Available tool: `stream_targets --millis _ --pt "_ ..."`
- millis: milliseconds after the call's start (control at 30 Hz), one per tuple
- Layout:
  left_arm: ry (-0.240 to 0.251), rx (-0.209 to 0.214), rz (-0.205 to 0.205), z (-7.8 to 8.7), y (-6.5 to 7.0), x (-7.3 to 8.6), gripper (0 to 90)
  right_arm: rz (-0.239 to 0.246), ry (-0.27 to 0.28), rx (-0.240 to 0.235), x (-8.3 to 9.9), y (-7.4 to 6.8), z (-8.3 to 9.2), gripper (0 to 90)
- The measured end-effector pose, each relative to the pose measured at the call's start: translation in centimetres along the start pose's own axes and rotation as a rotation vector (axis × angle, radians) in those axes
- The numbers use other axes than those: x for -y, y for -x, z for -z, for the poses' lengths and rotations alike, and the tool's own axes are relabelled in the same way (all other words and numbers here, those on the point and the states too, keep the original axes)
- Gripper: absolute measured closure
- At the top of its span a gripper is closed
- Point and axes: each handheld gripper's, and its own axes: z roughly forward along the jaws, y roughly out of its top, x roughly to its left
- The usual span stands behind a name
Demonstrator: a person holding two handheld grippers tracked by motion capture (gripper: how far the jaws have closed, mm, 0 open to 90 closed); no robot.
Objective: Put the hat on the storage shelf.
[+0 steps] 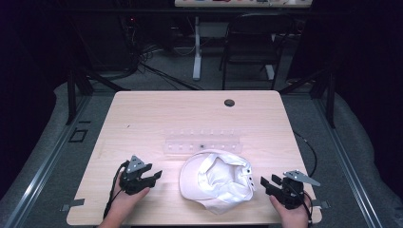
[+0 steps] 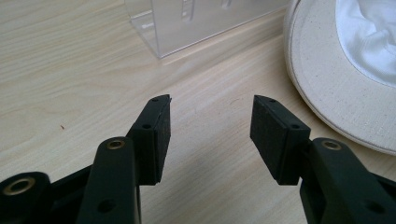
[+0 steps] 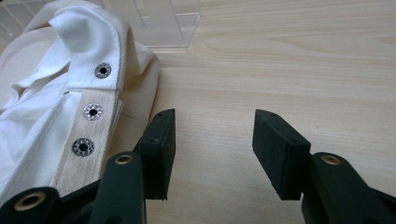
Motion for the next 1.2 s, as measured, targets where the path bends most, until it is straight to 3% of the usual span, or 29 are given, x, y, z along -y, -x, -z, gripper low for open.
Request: stream_targets --millis 100,300,533,733,833,1100,1200 --pt "0.002 -0.001 0.000 0.1 0.0 0.0 48.4 -0.017 -0.017 -0.011 -0.6 0.0 0.3 49.7" --pt "0.006 -0.001 0.010 0.2 -0.1 0.0 47.9 0.006 -0.074 -0.070 -1.9 -0.4 0.9 51.7" --pt "0.004 -0.001 0.010 0.2 -0.1 0.0 47.9 0.002 -0.080 -0.089 -3.1 -0.5 1.1 49.1" --pt "0.003 -0.002 0.013 0.2 -0.1 0.0 47.6 0.015 -0.122 -0.112 -4.3 -0.9 1.2 47.3" --pt "0.003 -0.002 0.011 0.2 -0.1 0.0 47.7 0.000 -0.141 -0.115 -5.0 -1.0 1.2 47.2" --pt "0.003 -0.006 0.012 0.2 -0.2 0.0 47.7 -0.074 -0.228 -0.235 -6.5 -1.1 1.2 44.8" --pt "0.002 -0.006 0.009 0.2 -0.2 0.0 47.7 -0.082 -0.254 -0.253 -6.7 -1.2 0.9 44.3"
